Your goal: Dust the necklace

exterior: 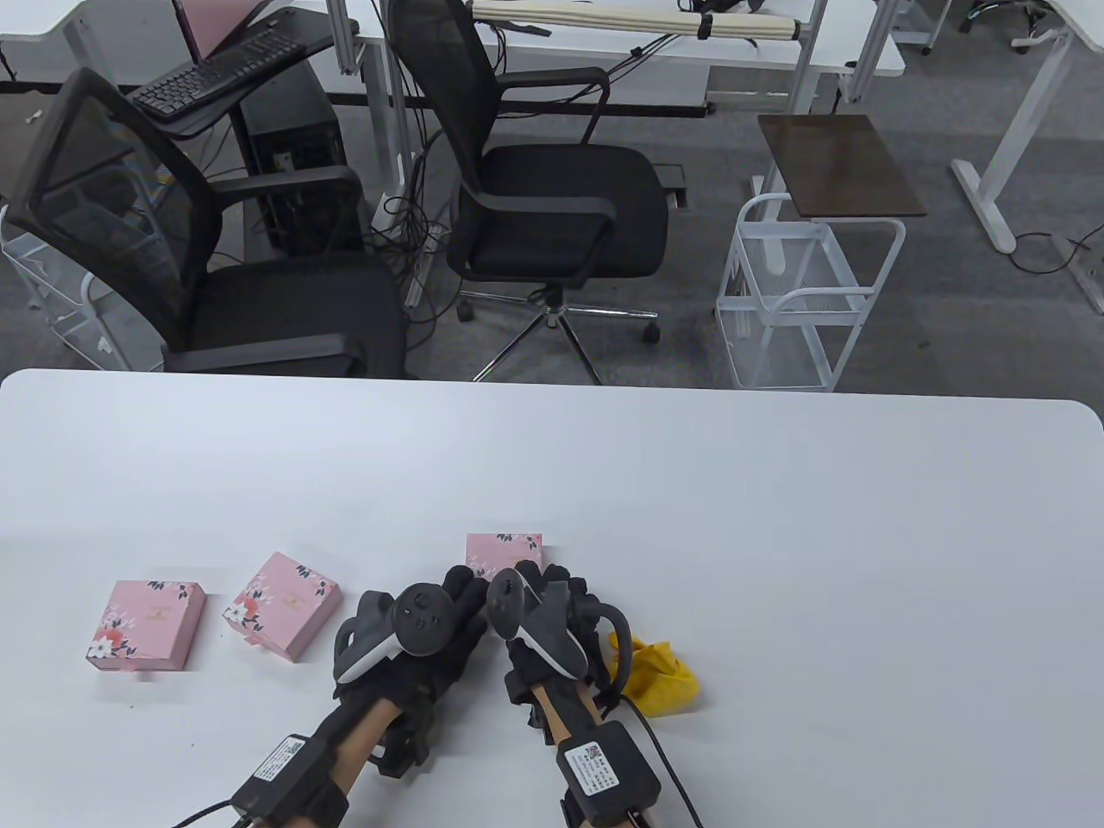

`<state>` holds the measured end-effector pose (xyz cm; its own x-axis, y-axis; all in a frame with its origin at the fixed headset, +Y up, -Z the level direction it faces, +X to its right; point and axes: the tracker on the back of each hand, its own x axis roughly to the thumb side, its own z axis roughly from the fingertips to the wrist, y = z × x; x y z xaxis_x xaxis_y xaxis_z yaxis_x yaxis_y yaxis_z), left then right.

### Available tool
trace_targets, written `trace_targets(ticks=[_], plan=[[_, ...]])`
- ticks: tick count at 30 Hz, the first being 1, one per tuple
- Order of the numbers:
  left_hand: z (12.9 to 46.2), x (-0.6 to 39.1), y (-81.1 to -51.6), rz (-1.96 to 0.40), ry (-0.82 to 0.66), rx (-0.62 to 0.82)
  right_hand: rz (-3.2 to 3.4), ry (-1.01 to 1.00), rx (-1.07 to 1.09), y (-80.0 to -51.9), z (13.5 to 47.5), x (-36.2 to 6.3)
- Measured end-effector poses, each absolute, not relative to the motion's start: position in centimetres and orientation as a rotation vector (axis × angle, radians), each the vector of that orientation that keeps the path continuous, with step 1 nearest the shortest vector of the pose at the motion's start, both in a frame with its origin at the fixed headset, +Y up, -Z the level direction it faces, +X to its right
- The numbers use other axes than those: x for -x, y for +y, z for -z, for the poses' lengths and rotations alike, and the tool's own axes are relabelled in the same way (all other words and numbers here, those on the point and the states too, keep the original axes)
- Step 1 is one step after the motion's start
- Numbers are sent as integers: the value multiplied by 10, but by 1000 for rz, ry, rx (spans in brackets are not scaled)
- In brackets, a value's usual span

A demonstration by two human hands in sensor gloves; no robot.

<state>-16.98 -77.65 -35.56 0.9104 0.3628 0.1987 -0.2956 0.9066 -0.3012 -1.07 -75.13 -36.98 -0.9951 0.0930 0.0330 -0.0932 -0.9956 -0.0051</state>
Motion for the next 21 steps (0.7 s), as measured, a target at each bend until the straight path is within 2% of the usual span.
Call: trace_targets(ticks=[3,7,9,12,14,17,21], plan=[[356,171,-777,-350,-263,282,-3072,-7,-71,-751,369,11],[353,177,-774,-361,-266,302,-3107,150,-126,-743,368,12],[344,183,-765,-396,-253,266,-3106,232,-133,-734,368,14],[332,197,-745,-427,-242,218,-3026,190,-85,-731,373,18],[321,206,-735,-457,-223,140,-2968,262,4,-737,376,25],[307,216,-730,-502,-227,55,-2880,433,20,-750,384,38],[304,223,-735,-557,-224,106,-2897,501,54,-758,392,51]])
